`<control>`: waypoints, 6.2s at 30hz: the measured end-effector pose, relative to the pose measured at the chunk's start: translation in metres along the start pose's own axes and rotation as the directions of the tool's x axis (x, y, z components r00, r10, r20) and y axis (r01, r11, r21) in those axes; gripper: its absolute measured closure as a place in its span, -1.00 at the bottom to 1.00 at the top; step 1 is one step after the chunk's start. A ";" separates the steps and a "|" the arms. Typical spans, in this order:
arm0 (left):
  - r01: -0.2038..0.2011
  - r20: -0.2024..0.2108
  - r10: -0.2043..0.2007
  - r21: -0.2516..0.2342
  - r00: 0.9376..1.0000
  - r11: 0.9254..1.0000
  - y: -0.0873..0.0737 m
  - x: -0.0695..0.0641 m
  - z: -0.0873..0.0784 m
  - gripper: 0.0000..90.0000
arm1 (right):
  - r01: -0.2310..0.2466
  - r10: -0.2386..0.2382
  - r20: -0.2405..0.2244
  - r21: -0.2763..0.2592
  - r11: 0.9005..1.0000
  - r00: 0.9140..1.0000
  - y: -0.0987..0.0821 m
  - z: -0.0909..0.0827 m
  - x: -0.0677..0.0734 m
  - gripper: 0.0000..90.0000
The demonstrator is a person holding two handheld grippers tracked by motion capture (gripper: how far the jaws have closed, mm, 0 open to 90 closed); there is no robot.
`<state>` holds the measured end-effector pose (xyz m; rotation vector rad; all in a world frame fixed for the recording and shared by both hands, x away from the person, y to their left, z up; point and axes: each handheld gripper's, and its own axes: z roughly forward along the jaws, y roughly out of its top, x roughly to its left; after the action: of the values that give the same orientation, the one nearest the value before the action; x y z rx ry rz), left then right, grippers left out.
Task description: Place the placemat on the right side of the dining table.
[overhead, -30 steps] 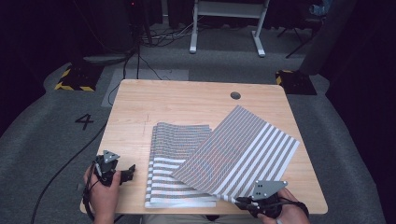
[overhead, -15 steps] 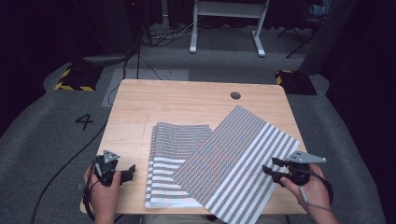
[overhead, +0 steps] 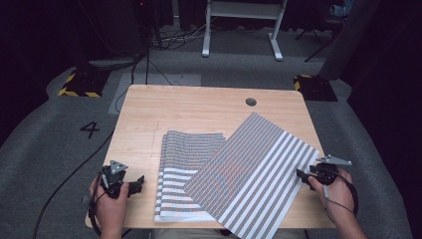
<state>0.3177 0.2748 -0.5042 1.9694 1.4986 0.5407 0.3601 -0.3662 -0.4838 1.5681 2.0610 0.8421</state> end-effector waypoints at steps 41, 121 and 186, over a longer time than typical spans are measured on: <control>-0.003 0.005 0.003 0.001 1.000 1.000 0.000 -0.001 0.000 -0.86 | 0.315 -0.300 0.117 -0.141 0.939 0.947 0.062 -0.002 -0.003 0.96; -0.020 0.017 0.020 0.006 1.000 1.000 0.001 -0.002 0.001 -0.88 | 0.490 -0.489 -0.310 -0.081 0.868 0.815 0.000 0.010 0.175 0.95; -0.022 0.015 0.022 0.004 1.000 1.000 0.001 -0.003 0.001 -0.88 | 0.160 -0.158 -0.098 0.010 0.987 0.982 -0.039 -0.022 0.072 -0.29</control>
<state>0.3179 0.2712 -0.5042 1.9912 1.4712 0.5317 0.2985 -0.3092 -0.4916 1.3735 2.2338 0.8581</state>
